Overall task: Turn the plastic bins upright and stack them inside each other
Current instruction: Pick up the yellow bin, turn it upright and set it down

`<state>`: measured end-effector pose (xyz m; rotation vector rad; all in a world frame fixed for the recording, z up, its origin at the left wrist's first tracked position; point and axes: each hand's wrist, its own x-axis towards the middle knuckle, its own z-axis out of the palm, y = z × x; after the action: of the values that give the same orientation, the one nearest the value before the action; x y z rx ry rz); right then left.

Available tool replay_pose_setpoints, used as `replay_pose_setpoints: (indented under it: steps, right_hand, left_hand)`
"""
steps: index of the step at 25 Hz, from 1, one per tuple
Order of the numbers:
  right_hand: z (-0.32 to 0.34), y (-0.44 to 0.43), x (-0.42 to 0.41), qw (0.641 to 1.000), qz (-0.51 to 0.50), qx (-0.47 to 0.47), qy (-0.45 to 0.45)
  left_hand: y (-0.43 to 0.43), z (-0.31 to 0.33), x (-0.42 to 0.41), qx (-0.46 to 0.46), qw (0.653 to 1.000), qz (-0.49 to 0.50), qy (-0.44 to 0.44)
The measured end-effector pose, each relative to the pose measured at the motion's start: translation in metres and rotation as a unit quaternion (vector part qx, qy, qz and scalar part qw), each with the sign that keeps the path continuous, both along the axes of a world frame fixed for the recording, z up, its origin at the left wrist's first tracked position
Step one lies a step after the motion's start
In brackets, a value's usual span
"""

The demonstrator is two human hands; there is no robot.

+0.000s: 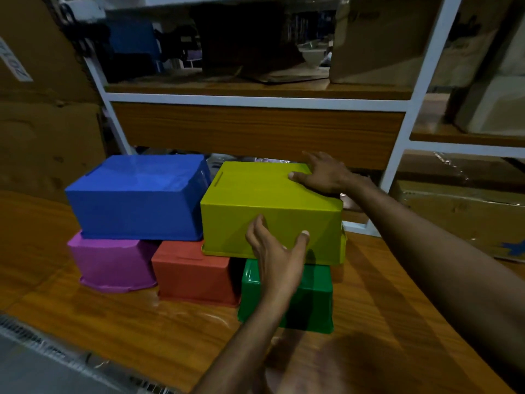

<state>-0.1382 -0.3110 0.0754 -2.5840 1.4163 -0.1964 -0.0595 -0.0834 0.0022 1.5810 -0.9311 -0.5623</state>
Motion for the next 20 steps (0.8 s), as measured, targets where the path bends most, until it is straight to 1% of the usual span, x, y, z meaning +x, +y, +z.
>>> replay_pose_setpoints:
  steps: [2,3,5,7,9,11,13,17,18,20]
  right_hand:
    - [0.0,-0.009,-0.007,0.999,0.006,0.043,-0.03]
    - [-0.001,-0.012,-0.011,0.997,0.002,0.052,-0.059]
    - [-0.001,-0.01,-0.022,0.986,-0.012,0.075,-0.149]
    - [-0.002,-0.001,-0.042,0.967,-0.016,0.09,-0.236]
    - [-0.002,0.018,-0.066,0.942,-0.027,0.099,-0.321]
    - [0.002,0.046,-0.09,0.903,-0.022,0.116,-0.414]
    - [0.013,0.084,-0.112,0.869,-0.018,0.117,-0.48]
    - [0.037,0.15,-0.148,0.817,0.021,0.133,-0.56]
    - [0.042,0.164,-0.157,0.811,0.042,0.137,-0.567]
    - [0.049,0.194,-0.174,0.811,0.085,0.135,-0.564]
  left_hand:
    - [-0.002,-0.003,-0.009,-0.012,1.0,-0.006,0.01]
    - [-0.002,-0.003,-0.014,-0.018,1.0,-0.014,0.012]
    - [-0.001,-0.004,-0.021,-0.031,0.999,-0.022,0.011]
    - [0.003,0.0,-0.023,-0.04,0.999,-0.018,0.015]
    - [0.008,0.007,-0.018,-0.059,0.998,-0.011,0.031]
    - [0.015,0.018,-0.009,-0.083,0.996,-0.009,0.028]
    - [0.02,0.035,0.004,-0.112,0.992,-0.031,0.038]
    - [0.02,0.069,0.031,-0.146,0.979,-0.099,0.101]
    - [0.02,0.076,0.032,-0.152,0.975,-0.118,0.11]
    - [0.021,0.088,0.028,-0.16,0.966,-0.149,0.138]
